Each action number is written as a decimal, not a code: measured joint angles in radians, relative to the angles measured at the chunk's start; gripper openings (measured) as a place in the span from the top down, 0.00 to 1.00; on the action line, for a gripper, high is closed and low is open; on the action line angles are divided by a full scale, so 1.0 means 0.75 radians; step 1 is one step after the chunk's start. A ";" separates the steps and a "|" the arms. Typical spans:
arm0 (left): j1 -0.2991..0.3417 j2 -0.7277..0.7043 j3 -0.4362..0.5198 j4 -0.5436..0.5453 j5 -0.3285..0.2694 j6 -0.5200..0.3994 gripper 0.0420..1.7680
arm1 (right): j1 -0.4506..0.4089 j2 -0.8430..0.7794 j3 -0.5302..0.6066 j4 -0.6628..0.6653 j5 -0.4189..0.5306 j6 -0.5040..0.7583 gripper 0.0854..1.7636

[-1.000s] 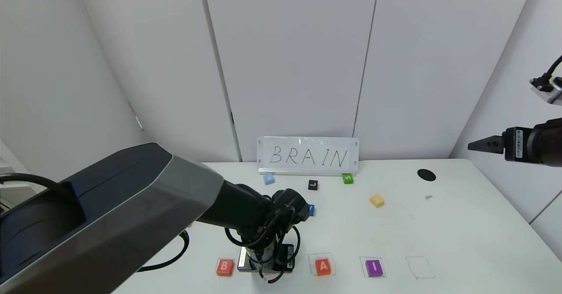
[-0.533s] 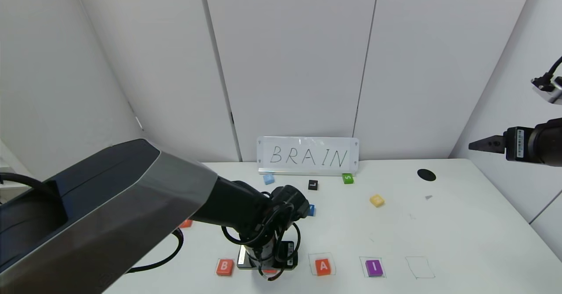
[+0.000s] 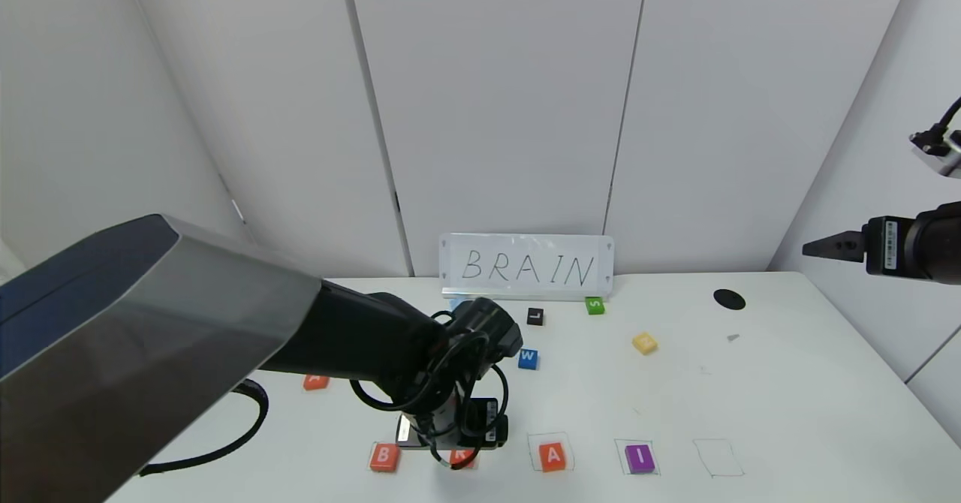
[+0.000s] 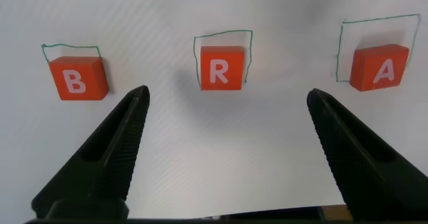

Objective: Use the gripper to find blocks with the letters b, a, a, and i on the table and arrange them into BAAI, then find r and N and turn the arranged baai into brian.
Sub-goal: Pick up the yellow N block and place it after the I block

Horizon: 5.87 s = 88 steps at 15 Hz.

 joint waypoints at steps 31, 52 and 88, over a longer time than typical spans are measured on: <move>0.386 -0.712 0.297 -0.280 -0.359 0.601 0.03 | 0.223 0.226 -0.155 0.166 -0.028 0.479 0.03; 0.396 -0.700 0.294 -0.280 -0.359 0.612 0.03 | 0.417 0.940 -1.083 0.851 -0.119 1.215 0.03; 0.410 -0.632 0.293 -0.287 -0.359 0.623 0.03 | 0.412 1.296 -1.102 0.645 -0.215 1.207 0.03</move>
